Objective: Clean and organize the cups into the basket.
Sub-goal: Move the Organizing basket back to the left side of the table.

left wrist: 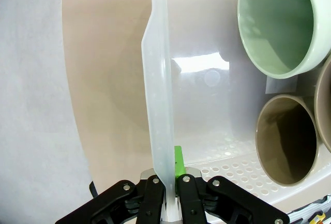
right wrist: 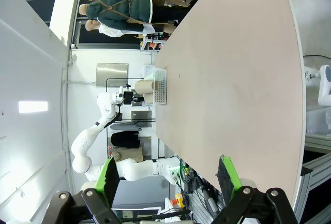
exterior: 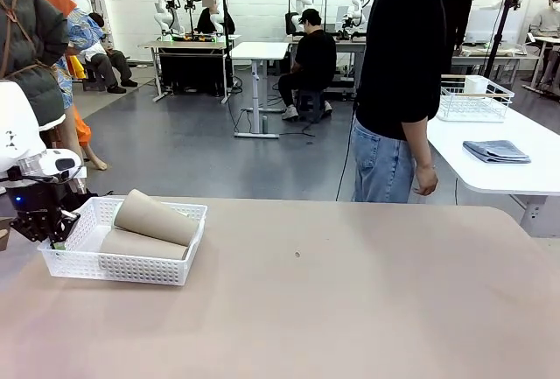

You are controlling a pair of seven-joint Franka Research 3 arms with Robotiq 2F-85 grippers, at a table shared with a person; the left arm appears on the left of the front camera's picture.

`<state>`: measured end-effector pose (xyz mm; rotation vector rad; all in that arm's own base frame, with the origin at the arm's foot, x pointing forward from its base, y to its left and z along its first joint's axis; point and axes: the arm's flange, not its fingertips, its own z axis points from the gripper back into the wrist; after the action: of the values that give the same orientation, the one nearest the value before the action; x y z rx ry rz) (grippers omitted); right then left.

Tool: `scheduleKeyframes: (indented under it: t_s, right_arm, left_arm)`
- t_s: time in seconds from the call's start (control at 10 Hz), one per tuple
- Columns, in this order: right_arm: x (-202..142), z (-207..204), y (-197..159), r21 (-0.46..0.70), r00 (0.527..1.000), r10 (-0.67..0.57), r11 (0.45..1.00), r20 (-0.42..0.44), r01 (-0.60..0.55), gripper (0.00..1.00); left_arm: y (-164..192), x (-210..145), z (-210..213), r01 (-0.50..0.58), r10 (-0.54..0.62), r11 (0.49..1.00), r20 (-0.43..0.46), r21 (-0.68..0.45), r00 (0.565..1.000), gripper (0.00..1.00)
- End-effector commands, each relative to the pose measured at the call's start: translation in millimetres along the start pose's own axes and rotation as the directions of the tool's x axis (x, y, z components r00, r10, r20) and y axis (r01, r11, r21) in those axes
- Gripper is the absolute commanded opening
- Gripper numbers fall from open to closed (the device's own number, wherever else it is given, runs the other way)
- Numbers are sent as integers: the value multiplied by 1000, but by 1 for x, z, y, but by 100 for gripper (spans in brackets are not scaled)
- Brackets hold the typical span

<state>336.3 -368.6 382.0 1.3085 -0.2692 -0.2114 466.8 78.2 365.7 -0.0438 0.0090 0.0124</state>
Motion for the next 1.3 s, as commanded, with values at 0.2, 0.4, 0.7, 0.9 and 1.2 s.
scheduleKeyframes:
  t_s: [0.2, 0.4, 0.7, 0.9, 1.2]
  right_arm:
    - [-4, -6, 2, -17, 1000, -2, 1000, 6, 2, 100]
    - [-4, -6, 2, -17, 1000, -2, 1000, 6, 2, 100]
    - [-4, -6, 2, -17, 1000, -2, 1000, 6, 2, 100]
    - [-4, -6, 2, -17, 1000, -2, 1000, 6, 2, 100]
    - [-4, -6, 2, -17, 1000, -2, 1000, 6, 2, 100]
  left_arm:
    - [10, -9, -6, 67, -64, 994, -34, 91, 997, 4]
    - [11, -8, -8, 78, -75, 992, -39, 95, 996, 36]
    - [11, -9, -10, 90, -85, 990, -50, 107, 995, 100]
    - [11, -9, -10, 86, -81, 991, -53, 105, 995, 100]
    - [11, -7, -11, 91, -85, 991, -63, 98, 994, 100]
